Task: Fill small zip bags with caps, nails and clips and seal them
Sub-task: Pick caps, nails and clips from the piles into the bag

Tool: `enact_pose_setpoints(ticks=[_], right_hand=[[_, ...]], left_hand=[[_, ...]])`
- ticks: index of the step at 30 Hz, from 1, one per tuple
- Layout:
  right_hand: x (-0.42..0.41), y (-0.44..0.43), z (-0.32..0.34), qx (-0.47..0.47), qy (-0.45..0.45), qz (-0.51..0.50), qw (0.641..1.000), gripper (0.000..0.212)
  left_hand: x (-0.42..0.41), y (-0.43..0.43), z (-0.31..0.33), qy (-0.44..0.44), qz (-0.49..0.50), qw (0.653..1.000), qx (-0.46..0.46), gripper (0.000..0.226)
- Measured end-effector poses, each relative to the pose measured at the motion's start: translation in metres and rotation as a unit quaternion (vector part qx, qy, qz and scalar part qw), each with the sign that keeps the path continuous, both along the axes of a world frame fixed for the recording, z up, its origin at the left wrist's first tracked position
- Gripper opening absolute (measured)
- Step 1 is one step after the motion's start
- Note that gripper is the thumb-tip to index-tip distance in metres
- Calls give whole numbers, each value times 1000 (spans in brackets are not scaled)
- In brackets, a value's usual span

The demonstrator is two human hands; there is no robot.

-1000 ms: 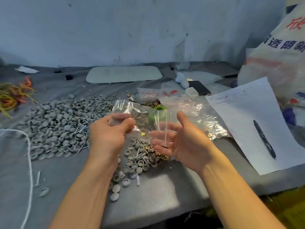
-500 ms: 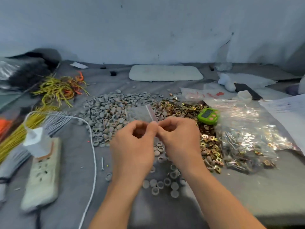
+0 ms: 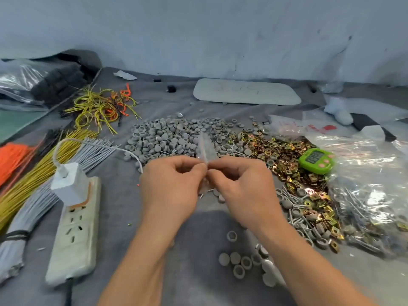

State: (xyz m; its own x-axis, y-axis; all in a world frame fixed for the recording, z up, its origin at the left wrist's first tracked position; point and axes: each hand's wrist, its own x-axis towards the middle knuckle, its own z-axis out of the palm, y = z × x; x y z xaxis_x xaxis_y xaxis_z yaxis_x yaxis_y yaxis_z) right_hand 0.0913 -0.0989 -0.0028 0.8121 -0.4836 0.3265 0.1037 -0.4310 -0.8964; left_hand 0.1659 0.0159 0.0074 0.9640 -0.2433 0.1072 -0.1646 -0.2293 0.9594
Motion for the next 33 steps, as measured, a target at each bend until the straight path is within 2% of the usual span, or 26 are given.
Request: enact_pose_setpoints(ticks=[4,7,11,13,15,18,20,23,26,30,33], right_hand=[[4,-9,-2,66,7,-36,997,20],[-2,-9,-5,134,27,-2,991,19],[-8,-21,-6,174,62,9,983,24],[-9,-25,-6,173,81,12,981,30],[-11,-29,-4,143,95,13,985,36],[-15,-41,0,91,92,-4,992,33],[-17,-45,0,22,99,-30,994,33],[-18,-38,1,-72,115,-60,989,35],[-18,-37,5,-108,120,-95,982,32],[-27,-46,4,-144,136,-129,972,33],[-28,-39,1,-183,158,-151,959,29]], left_hand=[[3,-8,-5,39,-22,999,-14,24],[-3,-12,-10,33,-24,999,17,13],[-9,-18,-9,18,-63,995,73,19],[-12,-17,-8,40,-101,991,75,20],[-15,-18,-4,82,-140,986,38,20],[-14,-23,-1,117,-165,979,-12,25],[-17,-31,-5,77,-145,986,24,28],[-27,-39,-9,-53,-78,985,142,29],[-26,-36,-2,-109,8,981,162,28],[-23,-26,-1,-161,142,953,215,21],[-27,-23,-3,-205,137,944,220,11]])
